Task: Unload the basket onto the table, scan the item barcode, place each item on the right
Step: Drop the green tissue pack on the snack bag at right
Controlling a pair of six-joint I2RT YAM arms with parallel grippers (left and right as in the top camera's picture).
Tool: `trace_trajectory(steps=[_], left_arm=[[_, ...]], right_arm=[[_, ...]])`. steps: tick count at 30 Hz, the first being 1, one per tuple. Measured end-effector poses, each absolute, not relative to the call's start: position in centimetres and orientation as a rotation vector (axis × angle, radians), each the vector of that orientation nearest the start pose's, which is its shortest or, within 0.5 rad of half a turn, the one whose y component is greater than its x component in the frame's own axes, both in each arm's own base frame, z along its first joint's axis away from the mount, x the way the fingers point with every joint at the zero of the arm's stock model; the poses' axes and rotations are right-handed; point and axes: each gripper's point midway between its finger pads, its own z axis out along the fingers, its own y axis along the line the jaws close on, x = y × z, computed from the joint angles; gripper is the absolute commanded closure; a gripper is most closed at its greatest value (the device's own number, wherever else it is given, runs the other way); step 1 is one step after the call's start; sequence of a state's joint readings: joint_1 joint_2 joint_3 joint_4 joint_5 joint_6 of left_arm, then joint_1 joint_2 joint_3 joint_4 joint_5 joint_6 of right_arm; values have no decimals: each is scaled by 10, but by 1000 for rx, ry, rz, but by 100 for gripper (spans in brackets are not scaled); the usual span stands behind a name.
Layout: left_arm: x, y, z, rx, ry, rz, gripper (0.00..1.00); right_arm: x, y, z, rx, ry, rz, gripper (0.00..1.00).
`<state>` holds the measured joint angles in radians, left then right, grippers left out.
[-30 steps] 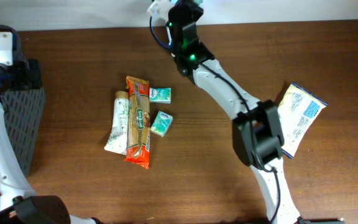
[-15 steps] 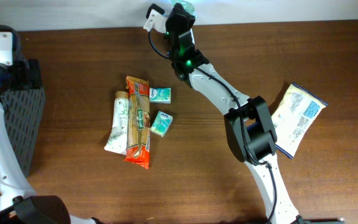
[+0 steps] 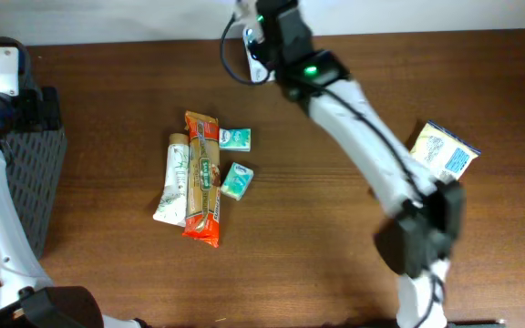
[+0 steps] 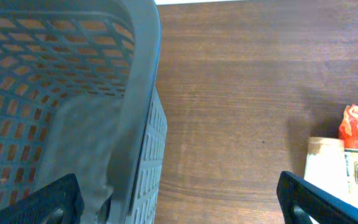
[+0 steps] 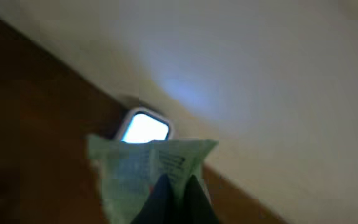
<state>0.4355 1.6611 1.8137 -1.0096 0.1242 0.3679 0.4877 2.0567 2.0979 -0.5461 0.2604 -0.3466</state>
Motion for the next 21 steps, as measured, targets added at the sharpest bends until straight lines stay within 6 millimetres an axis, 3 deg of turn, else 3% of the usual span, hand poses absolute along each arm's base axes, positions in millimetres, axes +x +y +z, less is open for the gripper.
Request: trace_trajectory(steps=[1,2,4,5,7,8,12,14,17,20,21], left_arm=[[405,165,288,-26,2430,216,1],[405,165,288,-26,2431,215,1],[405,165,288,-25,2430,215,1],[405,165,288,-26,2431,215,1],[405,165,288,-25,2431,215,1],[405,165,288,-26,2431,215,1],[405,165,288,-26,2430,216,1],[405,165,288,-25,2430,215,1],[405,165,288,-26,2431,215,1],[405,165,288,-26,2431,215,1],[405,165,288,-25,2430,216,1]], right_arm=[[524,235,330,-628,1962,-72,96],[493,224,340,-592,2050,33,96],[455,202,340,-494,2209,194,96],[440,179,329,-449,2310,202,96],[411,141,291,-351,2561,221,96],[401,111,268,-250,2696,211,96],[386,59,207,-40,2915,194,96],[378,26,158,122,3021,189,96],[373,-22,114,393,3033,188,96],[372,-76,85,685,2938,183,96],[368,-95,77,791,2904,180,89]])
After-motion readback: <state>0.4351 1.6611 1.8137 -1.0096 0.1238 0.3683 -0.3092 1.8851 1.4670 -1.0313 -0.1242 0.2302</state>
